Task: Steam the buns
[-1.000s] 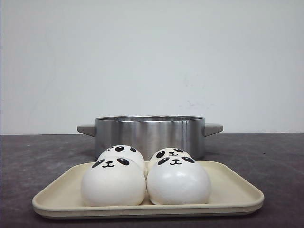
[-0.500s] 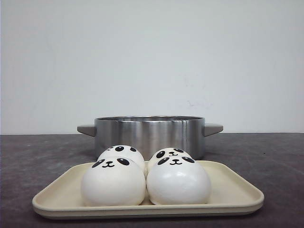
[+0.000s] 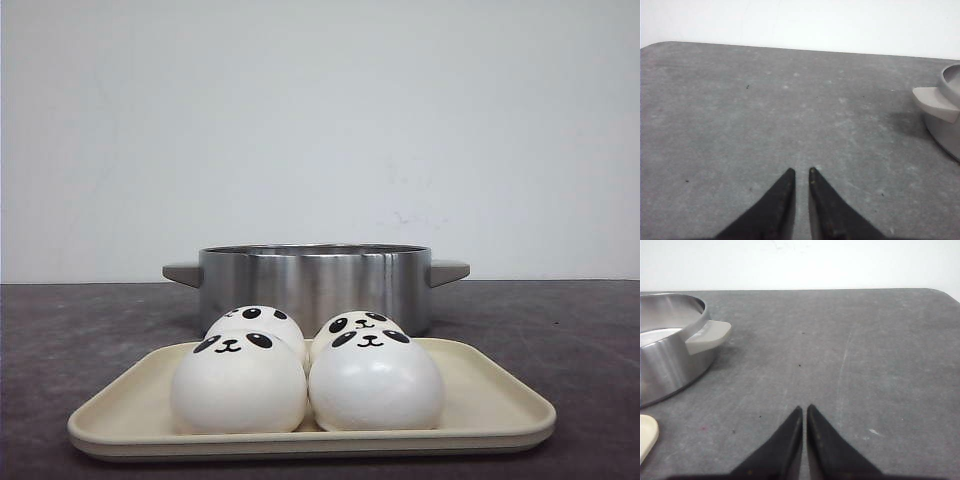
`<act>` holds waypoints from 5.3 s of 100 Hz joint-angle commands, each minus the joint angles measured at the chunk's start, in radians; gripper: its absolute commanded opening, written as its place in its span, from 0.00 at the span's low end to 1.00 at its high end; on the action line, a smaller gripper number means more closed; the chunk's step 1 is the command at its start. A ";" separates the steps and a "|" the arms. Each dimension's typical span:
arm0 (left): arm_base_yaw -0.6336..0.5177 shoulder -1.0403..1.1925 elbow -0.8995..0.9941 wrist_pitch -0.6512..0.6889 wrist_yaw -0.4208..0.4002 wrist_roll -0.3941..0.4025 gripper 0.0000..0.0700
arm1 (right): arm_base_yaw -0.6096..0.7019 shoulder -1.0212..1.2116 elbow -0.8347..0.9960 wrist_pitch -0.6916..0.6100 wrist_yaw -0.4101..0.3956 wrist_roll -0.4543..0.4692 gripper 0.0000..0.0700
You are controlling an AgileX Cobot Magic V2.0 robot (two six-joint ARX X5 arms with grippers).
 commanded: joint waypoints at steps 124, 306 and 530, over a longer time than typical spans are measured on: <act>-0.003 -0.002 0.008 0.000 0.006 -0.233 0.00 | 0.000 0.000 -0.003 0.092 -0.008 0.093 0.01; -0.216 0.800 1.056 -0.448 0.265 -0.133 0.97 | 0.170 0.728 1.051 -0.389 -0.271 0.093 0.81; -0.505 0.798 1.055 -0.631 0.208 -0.142 0.97 | 0.667 1.722 1.062 -0.290 0.027 0.384 0.37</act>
